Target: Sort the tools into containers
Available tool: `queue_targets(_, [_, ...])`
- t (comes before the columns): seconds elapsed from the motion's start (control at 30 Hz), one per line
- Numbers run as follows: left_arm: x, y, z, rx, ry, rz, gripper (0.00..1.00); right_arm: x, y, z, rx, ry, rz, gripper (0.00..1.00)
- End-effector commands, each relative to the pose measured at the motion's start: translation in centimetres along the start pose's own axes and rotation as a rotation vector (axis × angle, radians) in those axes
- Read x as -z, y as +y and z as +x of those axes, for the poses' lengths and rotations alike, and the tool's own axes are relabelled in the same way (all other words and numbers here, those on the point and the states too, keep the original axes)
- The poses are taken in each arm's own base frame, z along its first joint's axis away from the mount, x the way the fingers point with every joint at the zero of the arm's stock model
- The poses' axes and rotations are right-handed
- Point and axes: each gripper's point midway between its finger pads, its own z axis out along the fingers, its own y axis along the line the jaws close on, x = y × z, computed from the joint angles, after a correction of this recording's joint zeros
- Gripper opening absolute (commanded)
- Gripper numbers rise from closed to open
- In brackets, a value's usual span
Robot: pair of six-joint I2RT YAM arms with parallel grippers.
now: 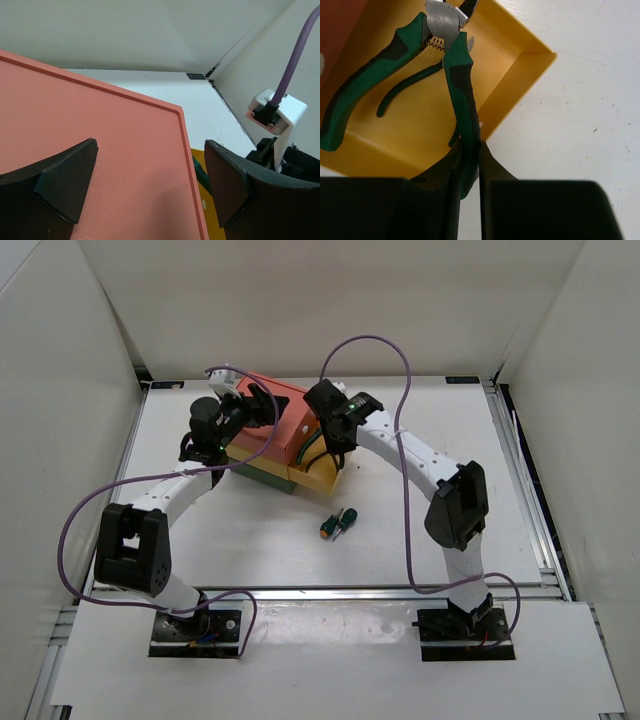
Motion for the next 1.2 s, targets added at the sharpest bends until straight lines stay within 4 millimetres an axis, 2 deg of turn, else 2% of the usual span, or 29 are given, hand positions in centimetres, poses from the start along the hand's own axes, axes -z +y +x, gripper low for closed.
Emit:
queue_targets(0.0, [2.7, 5.2, 12.0, 0.200, 0.365, -0.208, 0.99, 2.2, -1.8, -3.0, -0.046, -0.080, 0.037, 0.00])
queue_targets(0.17, [2.4, 5.3, 12.4, 0.217, 0.372, -0.207, 0.99, 1.6, -1.5, -3.1, -0.072, -0.069, 0.031, 0.00])
queue_targets(0.33, [2.2, 5.4, 12.2, 0.219, 0.363, -0.208, 0.99, 0.2, 0.0, -1.3, -0.065, 0.000, -0.006, 0.01])
queue_targets(0.4, [2.2, 5.5, 12.4, 0.220, 0.368, -0.207, 0.99, 0.1, 0.3, -1.1, -0.070, 0.008, -0.014, 0.08])
queue_targets(0.5, [2.1, 5.5, 12.2, 0.217, 0.361, -0.210, 0.99, 0.1, 0.6, -1.5, -0.069, -0.001, -0.028, 0.11])
queue_targets(0.6, [2.2, 5.5, 12.5, 0.219, 0.368, -0.213, 0.99, 0.7, 0.9, -2.6, -0.067, -0.043, -0.052, 0.44])
queue_targets(0.63, [2.1, 5.6, 12.5, 0.221, 0.366, -0.213, 0.99, 1.6, 1.1, -3.6, -0.077, -0.085, -0.070, 0.61])
queue_targets(0.77, [2.1, 5.6, 12.5, 0.218, 0.367, -0.210, 0.99, 5.7, 0.3, -7.1, -0.129, -0.240, -0.116, 0.70])
queue_targets(0.8, [2.1, 5.7, 12.5, 0.216, 0.365, -0.214, 0.99, 7.5, -0.6, -8.0, -0.158, -0.288, -0.123, 0.71])
queue_targets(0.87, [2.1, 5.5, 12.3, 0.218, 0.362, -0.211, 0.99, 8.1, -1.4, -8.2, -0.193, -0.316, -0.111, 0.68])
queue_targets(0.9, [2.1, 5.7, 12.7, 0.222, 0.372, -0.213, 0.99, 8.9, -2.8, -8.5, -0.223, -0.335, -0.099, 0.63])
queue_targets(0.93, [2.1, 5.6, 12.6, 0.222, 0.368, -0.211, 0.99, 8.2, -3.2, -7.5, -0.228, -0.307, -0.089, 0.58])
queue_targets(0.97, [2.0, 5.7, 12.6, 0.224, 0.369, -0.212, 0.99, 7.7, -3.9, -6.6, -0.245, -0.273, -0.073, 0.42])
queue_targets(1.0, [2.0, 5.8, 12.7, 0.228, 0.370, -0.216, 0.99, 7.8, -4.5, -5.9, -0.258, -0.259, -0.067, 0.35])
queue_targets(1.03, [1.9, 5.6, 12.6, 0.227, 0.368, -0.211, 0.99, 6.1, -5.0, -3.8, -0.282, -0.187, -0.044, 0.29])
queue_targets(1.07, [1.9, 5.7, 12.6, 0.227, 0.369, -0.213, 0.99, 5.7, -4.9, -2.6, -0.291, -0.145, -0.066, 0.20])
queue_targets(1.13, [1.8, 5.6, 12.5, 0.224, 0.369, -0.209, 0.99, 4.3, -5.1, -0.6, -0.327, -0.072, -0.089, 0.14])
queue_targets(1.17, [1.7, 5.7, 12.6, 0.227, 0.373, -0.212, 0.99, 3.1, -4.9, 1.3, -0.331, -0.018, -0.093, 0.10])
